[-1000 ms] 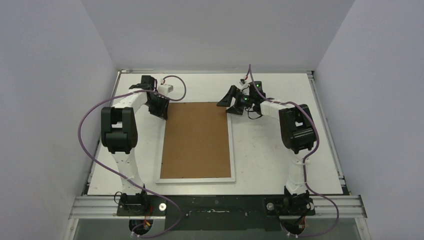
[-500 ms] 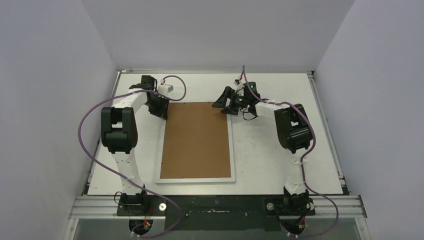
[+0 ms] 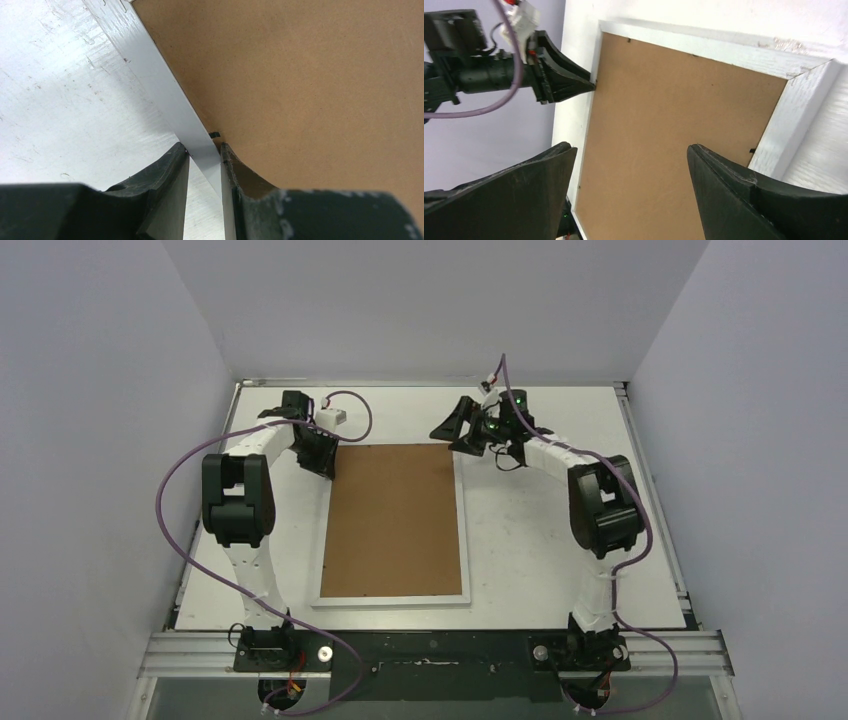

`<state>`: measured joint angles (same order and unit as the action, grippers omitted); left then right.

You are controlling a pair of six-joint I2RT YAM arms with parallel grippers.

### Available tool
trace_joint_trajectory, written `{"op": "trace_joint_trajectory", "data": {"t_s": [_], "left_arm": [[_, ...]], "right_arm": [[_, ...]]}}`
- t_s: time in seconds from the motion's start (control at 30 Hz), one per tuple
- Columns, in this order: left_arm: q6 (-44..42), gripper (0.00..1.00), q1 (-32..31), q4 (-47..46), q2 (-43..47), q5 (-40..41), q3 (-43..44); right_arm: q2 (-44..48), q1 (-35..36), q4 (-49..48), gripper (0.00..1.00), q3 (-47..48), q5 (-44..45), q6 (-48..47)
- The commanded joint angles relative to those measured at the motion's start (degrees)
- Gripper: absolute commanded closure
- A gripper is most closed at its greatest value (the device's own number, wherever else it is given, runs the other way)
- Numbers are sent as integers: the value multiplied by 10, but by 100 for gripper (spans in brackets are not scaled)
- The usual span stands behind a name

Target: Put the photo into the frame

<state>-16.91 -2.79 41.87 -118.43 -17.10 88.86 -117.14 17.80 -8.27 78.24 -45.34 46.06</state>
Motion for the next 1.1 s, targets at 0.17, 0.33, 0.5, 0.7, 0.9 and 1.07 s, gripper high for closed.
{"op": "trace_joint_trajectory", "data": {"t_s": [0.17, 0.33, 0.5, 0.7, 0.9, 1.07], "left_arm": [[-19, 77, -6, 22, -17, -32, -21], [-10, 73, 0, 38, -8, -54, -13], [-9, 67, 5, 63, 25, -72, -15], [-23, 63, 3, 87, 70, -79, -40], [-37, 62, -6, 99, 95, -73, -63], [-52, 61, -30, 106, 110, -68, -86]], "right_arm": [[136, 3, 106, 16, -81, 71, -96], [196, 47, 123, 19, -165, 102, -98], [251, 126, 215, 24, -193, 218, -140], [297, 195, 262, 37, -233, 285, -142], [295, 260, 302, 64, -238, 343, -150], [290, 295, 311, 71, -245, 367, -150]]}}
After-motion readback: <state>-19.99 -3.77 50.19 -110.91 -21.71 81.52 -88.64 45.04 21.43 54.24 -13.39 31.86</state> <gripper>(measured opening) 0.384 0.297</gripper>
